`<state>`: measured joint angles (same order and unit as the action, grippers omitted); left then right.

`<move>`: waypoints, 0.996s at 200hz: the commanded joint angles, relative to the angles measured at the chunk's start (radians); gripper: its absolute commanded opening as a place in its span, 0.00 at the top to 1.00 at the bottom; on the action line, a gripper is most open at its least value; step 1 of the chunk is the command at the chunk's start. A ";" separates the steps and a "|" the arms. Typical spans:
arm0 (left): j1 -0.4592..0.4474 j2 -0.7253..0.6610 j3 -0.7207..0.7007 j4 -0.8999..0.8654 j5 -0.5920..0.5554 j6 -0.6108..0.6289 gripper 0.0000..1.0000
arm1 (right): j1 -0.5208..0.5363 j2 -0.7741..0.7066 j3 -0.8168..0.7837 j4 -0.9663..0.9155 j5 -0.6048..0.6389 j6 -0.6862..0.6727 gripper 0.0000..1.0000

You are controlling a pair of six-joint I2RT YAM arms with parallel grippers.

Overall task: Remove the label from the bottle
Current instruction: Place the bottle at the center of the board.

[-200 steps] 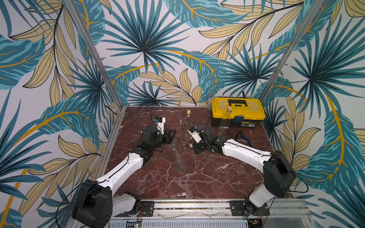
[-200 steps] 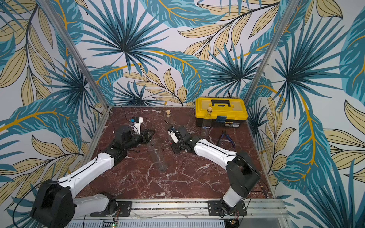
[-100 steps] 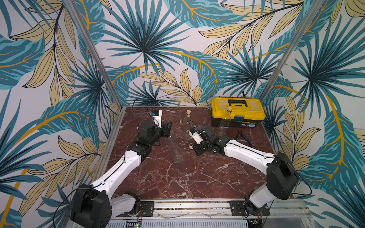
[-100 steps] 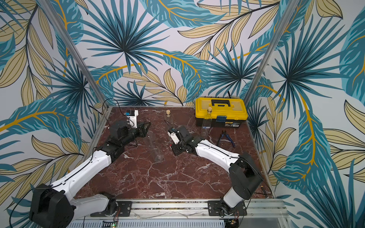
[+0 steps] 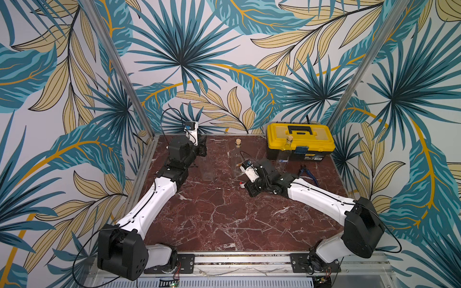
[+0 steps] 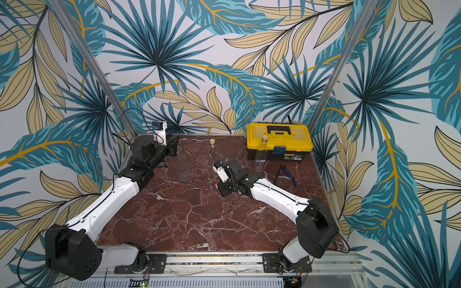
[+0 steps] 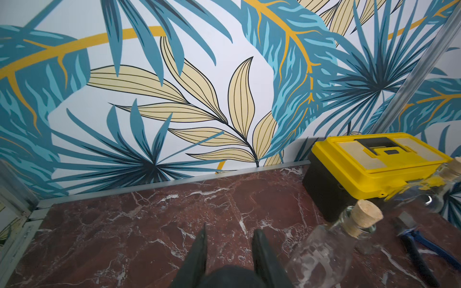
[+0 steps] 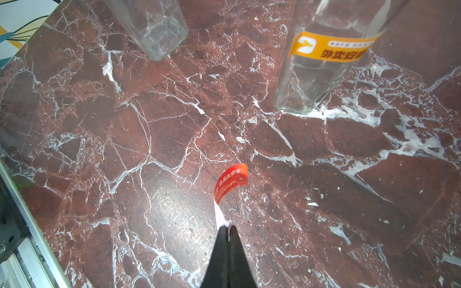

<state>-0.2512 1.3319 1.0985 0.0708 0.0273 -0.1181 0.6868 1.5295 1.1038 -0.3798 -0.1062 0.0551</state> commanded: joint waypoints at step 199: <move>0.098 0.219 -0.069 0.386 -0.066 0.023 1.00 | -0.019 0.049 -0.019 0.022 -0.029 -0.005 1.00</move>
<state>-0.1600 1.5623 1.0435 0.3428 -0.0349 -0.0788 0.6708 1.5620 1.1030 -0.3698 -0.1215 0.0555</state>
